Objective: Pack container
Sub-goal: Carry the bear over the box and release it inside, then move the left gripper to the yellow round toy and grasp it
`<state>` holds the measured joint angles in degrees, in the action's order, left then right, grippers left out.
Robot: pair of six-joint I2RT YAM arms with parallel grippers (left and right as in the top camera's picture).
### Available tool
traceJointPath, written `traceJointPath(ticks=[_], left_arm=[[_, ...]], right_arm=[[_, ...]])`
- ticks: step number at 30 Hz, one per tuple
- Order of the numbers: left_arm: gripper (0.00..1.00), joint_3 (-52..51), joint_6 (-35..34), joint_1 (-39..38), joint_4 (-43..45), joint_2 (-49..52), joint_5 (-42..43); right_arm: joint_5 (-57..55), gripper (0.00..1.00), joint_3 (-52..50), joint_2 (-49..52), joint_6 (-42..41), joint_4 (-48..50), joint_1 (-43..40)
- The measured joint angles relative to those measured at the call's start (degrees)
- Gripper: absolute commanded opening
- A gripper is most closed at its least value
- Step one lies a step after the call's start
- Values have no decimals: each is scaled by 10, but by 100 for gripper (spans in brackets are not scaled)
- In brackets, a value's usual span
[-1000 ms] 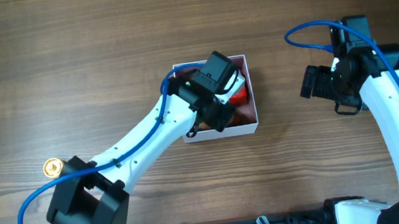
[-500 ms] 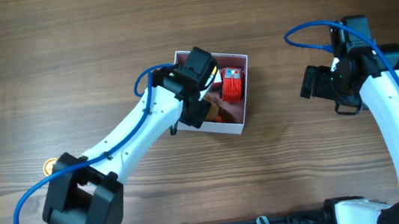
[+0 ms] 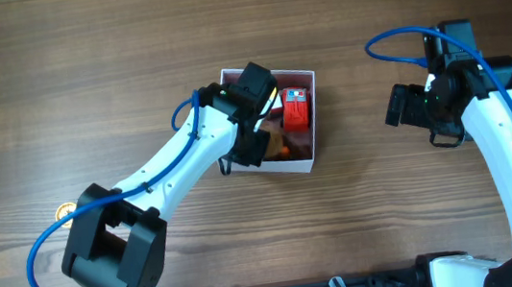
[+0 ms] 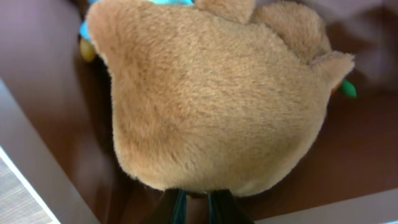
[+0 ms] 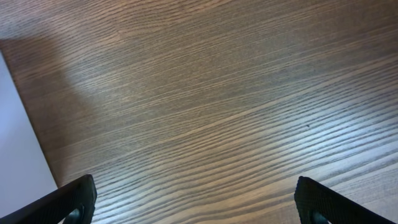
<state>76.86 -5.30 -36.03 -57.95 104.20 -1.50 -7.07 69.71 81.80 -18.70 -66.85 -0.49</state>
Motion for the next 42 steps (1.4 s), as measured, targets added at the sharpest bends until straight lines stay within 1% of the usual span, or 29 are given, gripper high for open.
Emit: traceJointPath(ticks=[4, 7, 8, 10, 15, 17, 18, 21, 22, 24, 25, 26, 27, 28, 34, 38, 40, 42], left_arm=[[12, 0, -30, -11, -23, 2, 28], [13, 0, -45, -49, -21, 2, 32], [11, 0, -46, -63, -18, 2, 32], [6, 0, -49, -81, -13, 2, 34], [5, 0, -59, -66, -30, 3, 45], [8, 0, -62, -52, -47, 6, 50], [11, 0, -62, -48, -52, 6, 51], [29, 0, -65, -39, -62, 6, 50], [38, 0, -65, -39, -61, 6, 49], [64, 0, -68, -37, -61, 6, 44], [73, 0, -68, -37, -62, 5, 43], [75, 0, -66, -36, -61, 4, 43], [82, 0, -69, -36, -59, 1, 44], [99, 0, -68, -36, -61, -4, 44], [100, 0, -70, -36, -65, -69, 44], [100, 0, -71, -36, -67, -137, 35], [100, 0, -101, -29, -86, -185, -9], [100, -1, -139, -1, -107, -220, -31]], right_arm=[[0, 100, 0, 0, 0, 0, 0], [0, 100, 0, 0, 0, 0, 0], [0, 100, 0, 0, 0, 0, 0], [0, 100, 0, 0, 0, 0, 0], [0, 100, 0, 0, 0, 0, 0], [0, 100, 0, 0, 0, 0, 0], [0, 100, 0, 0, 0, 0, 0], [0, 100, 0, 0, 0, 0, 0], [0, 100, 0, 0, 0, 0, 0], [0, 100, 0, 0, 2, 0, 0], [0, 100, 0, 0, 2, 0, 0], [0, 100, 0, 0, 2, 0, 0], [0, 100, 0, 0, 4, 0, 0], [0, 100, 0, 0, 4, 0, 0], [0, 100, 0, 0, 6, 0, 0], [0, 100, 0, 0, 6, 0, 0], [0, 100, 0, 0, 7, 0, 0], [0, 100, 0, 0, 7, 0, 0]])
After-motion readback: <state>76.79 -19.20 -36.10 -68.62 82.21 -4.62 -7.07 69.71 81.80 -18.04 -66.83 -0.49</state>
